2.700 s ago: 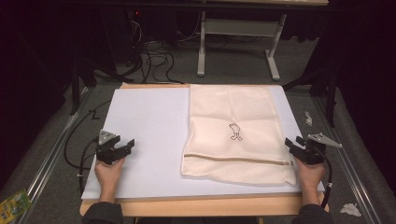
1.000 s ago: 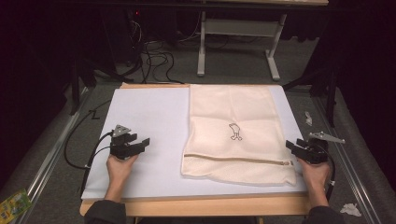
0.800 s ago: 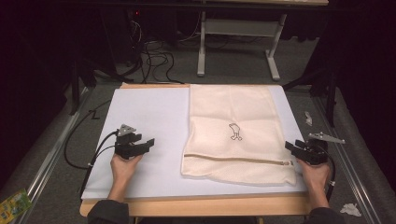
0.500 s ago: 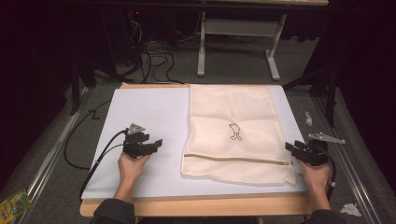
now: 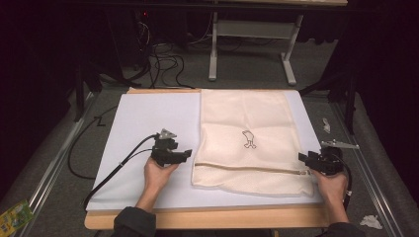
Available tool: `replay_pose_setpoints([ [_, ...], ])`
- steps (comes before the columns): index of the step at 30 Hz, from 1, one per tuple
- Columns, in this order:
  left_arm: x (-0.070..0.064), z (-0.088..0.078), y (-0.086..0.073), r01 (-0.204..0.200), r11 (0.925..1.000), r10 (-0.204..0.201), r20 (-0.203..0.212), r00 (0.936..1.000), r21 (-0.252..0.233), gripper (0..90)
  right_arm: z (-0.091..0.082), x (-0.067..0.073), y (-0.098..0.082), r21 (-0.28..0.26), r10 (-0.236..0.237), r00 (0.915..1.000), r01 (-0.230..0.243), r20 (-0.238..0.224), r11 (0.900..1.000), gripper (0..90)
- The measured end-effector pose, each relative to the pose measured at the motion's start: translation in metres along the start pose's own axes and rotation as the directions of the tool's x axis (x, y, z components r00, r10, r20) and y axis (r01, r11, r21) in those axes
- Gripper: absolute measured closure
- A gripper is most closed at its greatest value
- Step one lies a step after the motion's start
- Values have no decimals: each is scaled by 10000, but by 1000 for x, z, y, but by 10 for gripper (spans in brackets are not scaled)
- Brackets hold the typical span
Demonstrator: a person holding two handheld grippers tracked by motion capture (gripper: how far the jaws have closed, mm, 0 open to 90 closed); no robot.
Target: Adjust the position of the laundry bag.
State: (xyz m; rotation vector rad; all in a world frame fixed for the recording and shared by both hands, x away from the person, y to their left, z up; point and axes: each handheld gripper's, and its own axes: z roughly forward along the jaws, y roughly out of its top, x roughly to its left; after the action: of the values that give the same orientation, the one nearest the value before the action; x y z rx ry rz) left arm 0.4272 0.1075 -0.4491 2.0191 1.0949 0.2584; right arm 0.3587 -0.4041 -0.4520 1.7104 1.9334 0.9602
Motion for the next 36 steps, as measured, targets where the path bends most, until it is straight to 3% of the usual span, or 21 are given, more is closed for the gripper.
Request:
replay_pose_setpoints([
  [2, -5, 4, 4, 94, 10000, -94, 256, 9996, -2, 332, 1, 1, 0, 117, -19, 10000, 19, -29, 9999, 524],
  [14, -19, 21, 12, -73, 9987, 38, 697, 9976, 510, 333, 4, 4, 4, 532, -12, 9999, 18, -118, 9986, 515],
  [21, -26, 35, 18, -165, 9961, 116, 574, 9983, 867, 336, 9, 4, 10, 920, 44, 10000, -45, 5, 9957, 509],
  [26, -26, 40, 20, -116, 9968, 68, 608, 9981, 788, 357, 12, 4, 12, 1107, 106, 9999, -109, 31, 9938, 520],
  [36, -30, 54, 20, -275, 9935, 198, 700, 9973, 1104, 481, 19, 5, 16, 1395, 98, 9999, -101, 32, 9902, 586],
])
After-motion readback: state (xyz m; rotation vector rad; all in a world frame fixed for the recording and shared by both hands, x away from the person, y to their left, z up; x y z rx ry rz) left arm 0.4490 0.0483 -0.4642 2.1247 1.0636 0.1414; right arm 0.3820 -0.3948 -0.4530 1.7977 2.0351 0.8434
